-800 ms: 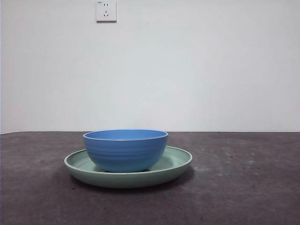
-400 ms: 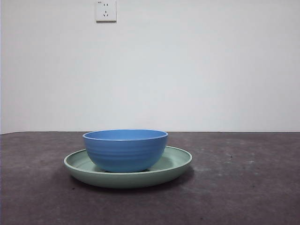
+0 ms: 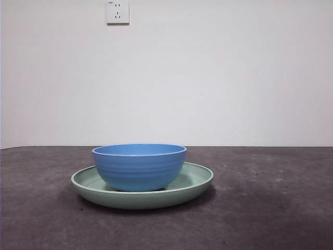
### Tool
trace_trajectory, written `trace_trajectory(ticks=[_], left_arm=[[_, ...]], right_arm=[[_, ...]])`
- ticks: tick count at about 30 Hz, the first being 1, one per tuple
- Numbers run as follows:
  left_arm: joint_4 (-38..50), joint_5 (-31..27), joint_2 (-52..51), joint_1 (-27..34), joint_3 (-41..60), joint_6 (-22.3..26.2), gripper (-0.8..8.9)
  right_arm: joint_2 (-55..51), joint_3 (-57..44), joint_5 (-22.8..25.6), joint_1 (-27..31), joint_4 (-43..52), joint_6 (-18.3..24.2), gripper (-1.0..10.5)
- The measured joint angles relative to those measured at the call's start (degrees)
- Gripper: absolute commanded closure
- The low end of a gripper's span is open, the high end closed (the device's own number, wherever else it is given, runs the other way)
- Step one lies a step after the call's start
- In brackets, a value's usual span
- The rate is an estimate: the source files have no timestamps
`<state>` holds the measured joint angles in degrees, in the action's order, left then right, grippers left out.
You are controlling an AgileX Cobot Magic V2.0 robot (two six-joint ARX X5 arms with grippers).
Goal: Pick up the blue bowl, put it on the green plate, put it on desk
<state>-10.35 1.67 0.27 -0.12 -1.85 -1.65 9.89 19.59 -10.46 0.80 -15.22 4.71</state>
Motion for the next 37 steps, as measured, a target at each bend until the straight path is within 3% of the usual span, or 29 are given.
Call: trace_trajectory(ticks=[6,19,37], left_arm=[[0.00,0.00,0.00,0.00,0.00,0.00,7.22],[0.00,0.00,0.00,0.00,0.00,-0.02,7.22],[0.00,0.00,0.00,0.00,0.00,-0.37,7.22]], right_arm=[[-3.85,-11.43,2.01,1.97,6.23,0.00,9.2],[-8.68,-18.32,10.10,2.38,8.63,-0.55,9.2],[-9.51,-18.67,10.29,3.39,5.68,-0.70,9.2]])
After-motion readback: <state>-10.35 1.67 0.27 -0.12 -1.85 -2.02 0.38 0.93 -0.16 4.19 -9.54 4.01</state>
